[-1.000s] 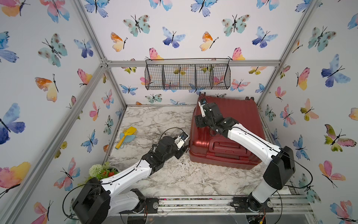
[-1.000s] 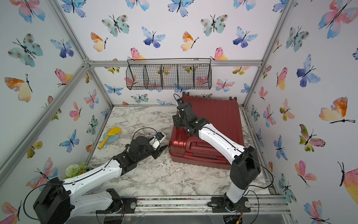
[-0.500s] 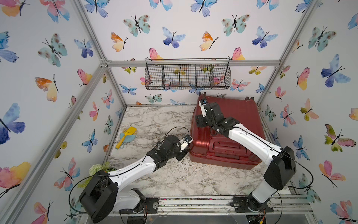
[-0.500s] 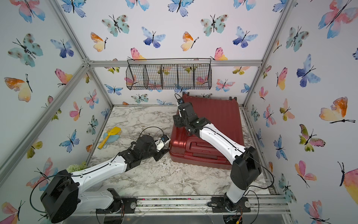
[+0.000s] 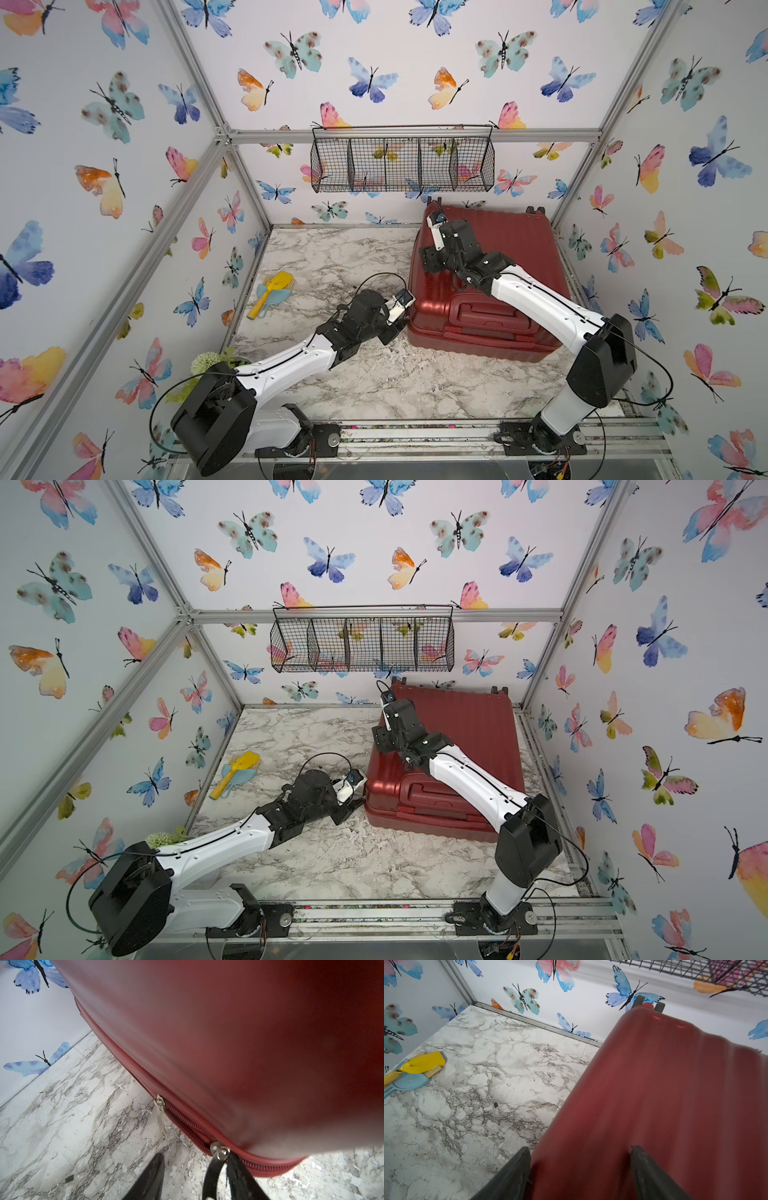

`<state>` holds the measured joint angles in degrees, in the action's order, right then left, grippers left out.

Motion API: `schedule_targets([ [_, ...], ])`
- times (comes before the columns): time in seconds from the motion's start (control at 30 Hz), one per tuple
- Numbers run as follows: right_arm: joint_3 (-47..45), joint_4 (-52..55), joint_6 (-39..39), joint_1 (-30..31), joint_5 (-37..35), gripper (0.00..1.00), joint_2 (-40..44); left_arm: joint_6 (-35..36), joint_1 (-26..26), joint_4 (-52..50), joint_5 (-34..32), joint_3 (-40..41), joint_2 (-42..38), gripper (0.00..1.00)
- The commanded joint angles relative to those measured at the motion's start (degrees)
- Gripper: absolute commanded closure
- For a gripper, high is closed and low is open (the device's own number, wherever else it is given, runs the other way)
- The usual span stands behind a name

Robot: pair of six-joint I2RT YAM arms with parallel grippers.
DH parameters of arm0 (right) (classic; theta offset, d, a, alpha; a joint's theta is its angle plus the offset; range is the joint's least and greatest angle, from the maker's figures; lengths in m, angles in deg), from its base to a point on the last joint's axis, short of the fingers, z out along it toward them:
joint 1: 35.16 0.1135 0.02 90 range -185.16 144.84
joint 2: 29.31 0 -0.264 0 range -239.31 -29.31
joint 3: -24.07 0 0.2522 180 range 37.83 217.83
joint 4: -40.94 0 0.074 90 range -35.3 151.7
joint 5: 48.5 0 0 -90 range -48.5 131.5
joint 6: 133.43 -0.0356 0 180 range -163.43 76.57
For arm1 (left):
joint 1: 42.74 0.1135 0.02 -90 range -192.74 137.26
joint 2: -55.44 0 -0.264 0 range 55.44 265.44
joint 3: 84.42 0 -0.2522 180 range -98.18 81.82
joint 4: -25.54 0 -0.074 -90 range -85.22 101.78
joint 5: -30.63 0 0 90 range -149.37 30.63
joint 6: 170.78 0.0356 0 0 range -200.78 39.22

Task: Close the suitcase zippers
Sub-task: Zip the zipper on the suitcase, then move the suitcase to the center of the board.

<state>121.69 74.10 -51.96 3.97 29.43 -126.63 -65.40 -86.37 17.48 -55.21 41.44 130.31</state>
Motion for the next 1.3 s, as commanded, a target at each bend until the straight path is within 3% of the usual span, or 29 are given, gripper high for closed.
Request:
schedule_targets([
  [0.0, -10.1, 27.5, 0.1, 0.0, 7.7, 0.24, -9.3, -0.6, -0.4, 3.9, -5.3, -2.1, 5.5, 0.52],
  [0.27, -13.5, 27.4, 0.1, 0.0, 8.2, 0.31, -9.2, -6.8, 3.3, 2.4, -6.9, -8.2, 9.8, 0.52],
  [0.7, -18.3, 26.3, -0.5, 0.0, 9.3, 0.35, -8.2, -6.0, 7.8, 3.2, -3.2, -15.1, 19.3, 0.52],
  [0.93, -14.4, 26.0, -0.6, 0.0, 10.8, 0.25, -5.9, -11.1, 9.1, -0.1, -5.3, -9.9, 8.7, 0.50],
  [1.07, -5.8, 26.6, 0.7, -0.1, 9.2, 0.18, -0.6, -13.2, 9.2, 1.8, -7.3, -4.4, 1.5, 0.46],
  [1.17, -0.1, 25.7, -0.8, -4.0, 5.6, 0.13, 4.8, -13.8, 9.2, 2.1, -7.5, -2.2, -1.2, 0.45],
  [1.27, 3.2, 27.4, -6.0, -18.2, 6.6, 0.12, 8.0, -15.0, 9.2, 1.1, -7.7, -2.4, -2.3, 0.44],
])
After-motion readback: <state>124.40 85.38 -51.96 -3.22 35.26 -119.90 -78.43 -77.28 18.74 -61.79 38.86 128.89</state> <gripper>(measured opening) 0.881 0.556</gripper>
